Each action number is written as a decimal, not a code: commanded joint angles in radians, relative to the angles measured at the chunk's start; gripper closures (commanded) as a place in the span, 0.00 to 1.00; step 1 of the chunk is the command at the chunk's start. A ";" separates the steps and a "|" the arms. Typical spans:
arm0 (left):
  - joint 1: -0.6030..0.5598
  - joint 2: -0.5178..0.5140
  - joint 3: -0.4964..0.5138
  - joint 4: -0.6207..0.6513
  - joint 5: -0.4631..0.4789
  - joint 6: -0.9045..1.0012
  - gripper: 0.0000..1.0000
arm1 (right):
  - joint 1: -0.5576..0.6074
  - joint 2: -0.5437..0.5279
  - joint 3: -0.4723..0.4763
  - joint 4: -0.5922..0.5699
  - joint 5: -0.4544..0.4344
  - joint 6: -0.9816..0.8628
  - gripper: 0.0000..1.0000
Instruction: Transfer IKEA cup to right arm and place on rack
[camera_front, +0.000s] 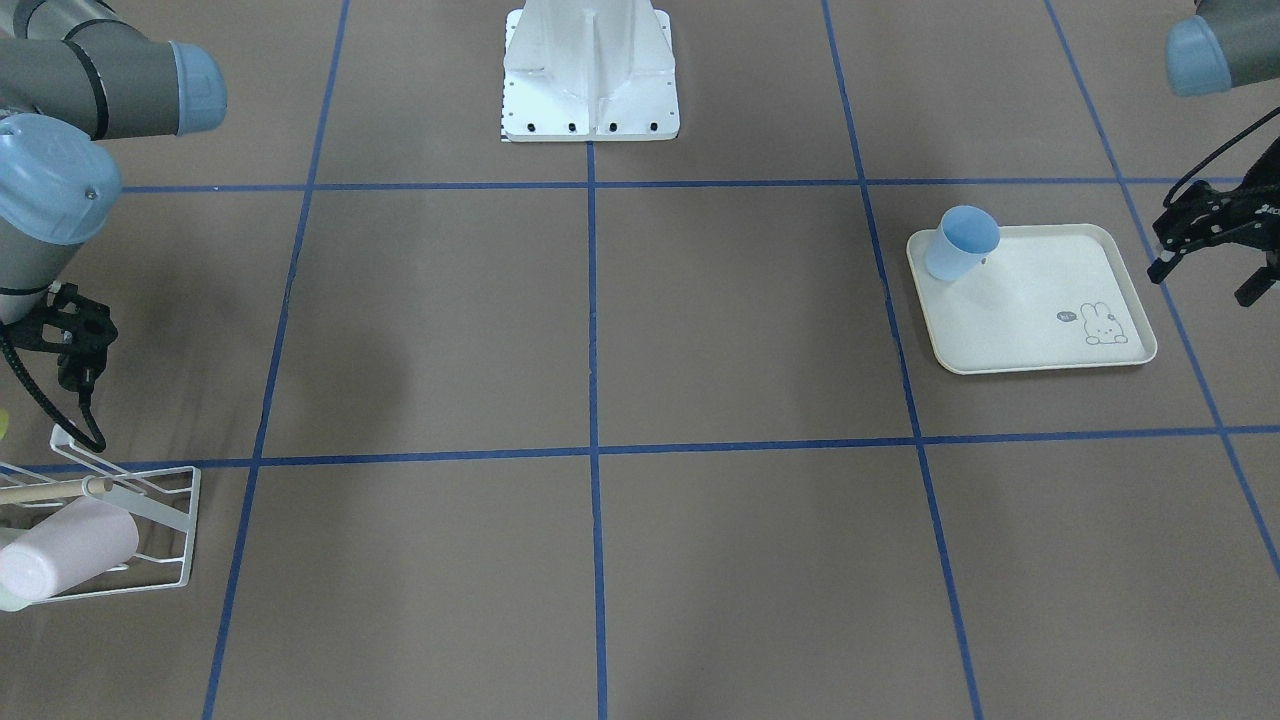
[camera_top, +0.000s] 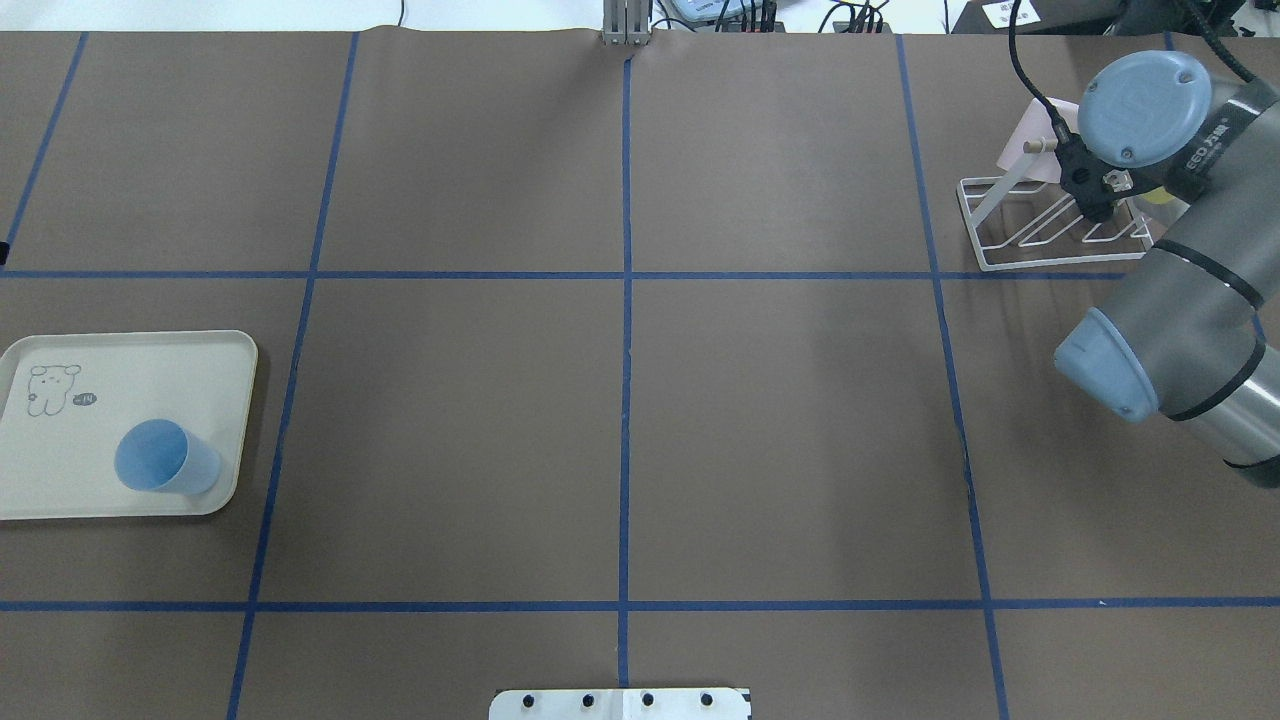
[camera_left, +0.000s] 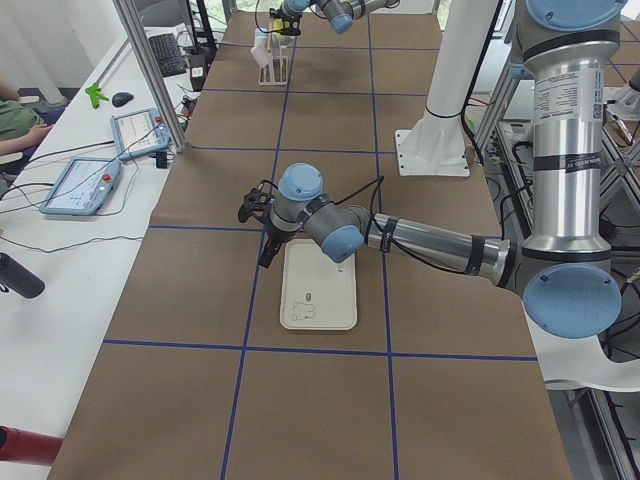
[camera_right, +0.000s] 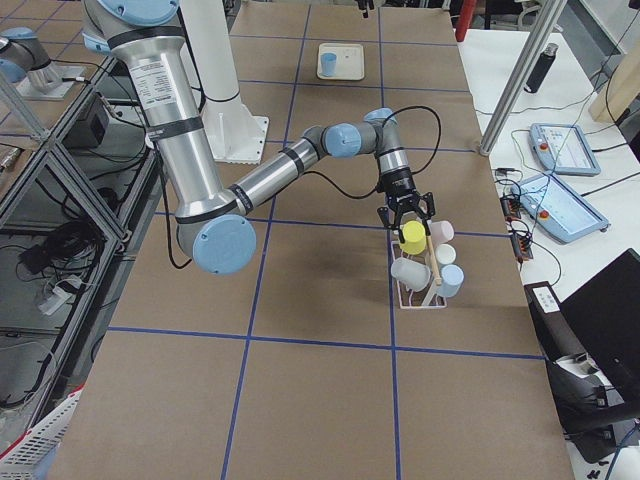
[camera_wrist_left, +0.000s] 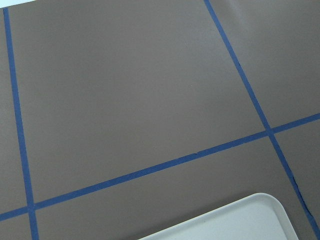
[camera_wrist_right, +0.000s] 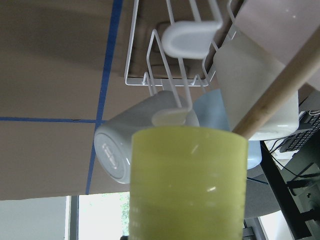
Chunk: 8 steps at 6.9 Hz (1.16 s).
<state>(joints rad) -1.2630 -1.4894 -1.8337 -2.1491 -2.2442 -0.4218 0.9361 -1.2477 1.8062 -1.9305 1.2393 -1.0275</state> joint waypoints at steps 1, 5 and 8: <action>0.001 0.000 0.001 0.000 0.000 -0.002 0.00 | 0.000 0.001 -0.060 0.077 0.000 0.000 0.66; 0.002 -0.002 0.004 0.000 0.000 -0.002 0.00 | -0.006 -0.004 -0.061 0.078 -0.001 0.007 0.64; 0.002 -0.003 0.005 -0.002 0.000 -0.003 0.00 | -0.020 -0.006 -0.062 0.076 -0.001 0.009 0.63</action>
<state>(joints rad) -1.2610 -1.4920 -1.8290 -2.1494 -2.2442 -0.4238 0.9181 -1.2529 1.7444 -1.8544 1.2380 -1.0188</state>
